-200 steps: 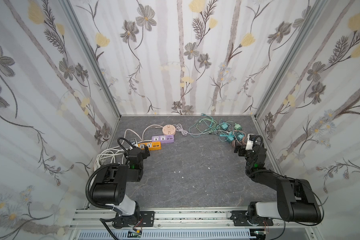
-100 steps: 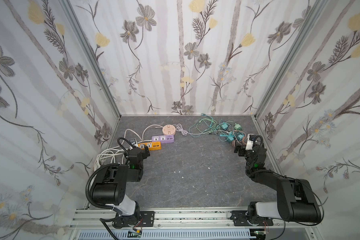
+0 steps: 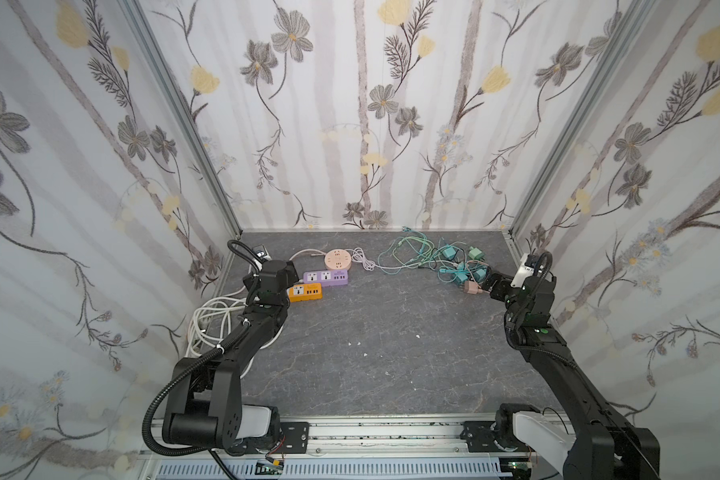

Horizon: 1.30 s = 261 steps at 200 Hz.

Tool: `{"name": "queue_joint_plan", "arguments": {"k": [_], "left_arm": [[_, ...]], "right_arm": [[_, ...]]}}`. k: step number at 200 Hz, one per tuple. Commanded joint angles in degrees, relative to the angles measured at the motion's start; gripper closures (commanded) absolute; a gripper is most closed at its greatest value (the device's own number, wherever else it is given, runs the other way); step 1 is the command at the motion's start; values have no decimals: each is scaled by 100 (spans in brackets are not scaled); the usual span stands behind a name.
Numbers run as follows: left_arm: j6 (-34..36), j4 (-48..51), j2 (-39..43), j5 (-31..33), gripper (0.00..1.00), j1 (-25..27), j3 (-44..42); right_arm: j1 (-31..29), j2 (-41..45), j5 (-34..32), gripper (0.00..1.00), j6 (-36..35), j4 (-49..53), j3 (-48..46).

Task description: Insert the plug

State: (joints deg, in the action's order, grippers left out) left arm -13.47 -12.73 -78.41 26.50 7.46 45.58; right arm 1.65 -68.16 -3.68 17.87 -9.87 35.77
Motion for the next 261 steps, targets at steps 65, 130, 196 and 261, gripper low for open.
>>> {"name": "queue_joint_plan", "arguments": {"k": [65,130,196,261], "left_arm": [[-1377,4130,-2177,-1661,0,68,3392],[-1248,4794,-4197,-2530,5,326,5875],[-1114,5540,-6031,-3037,10,327,8102],[-1188,6223,-7140,-3067,12,335,9526]], "right_arm": [[-24,-830,2296,1,2379,1704,642],[-195,-1023,2702,1,2299,2019,995],[-384,-1133,2601,1,2010,2516,1351],[-547,-1243,2601,1,1910,2650,1455]]}}
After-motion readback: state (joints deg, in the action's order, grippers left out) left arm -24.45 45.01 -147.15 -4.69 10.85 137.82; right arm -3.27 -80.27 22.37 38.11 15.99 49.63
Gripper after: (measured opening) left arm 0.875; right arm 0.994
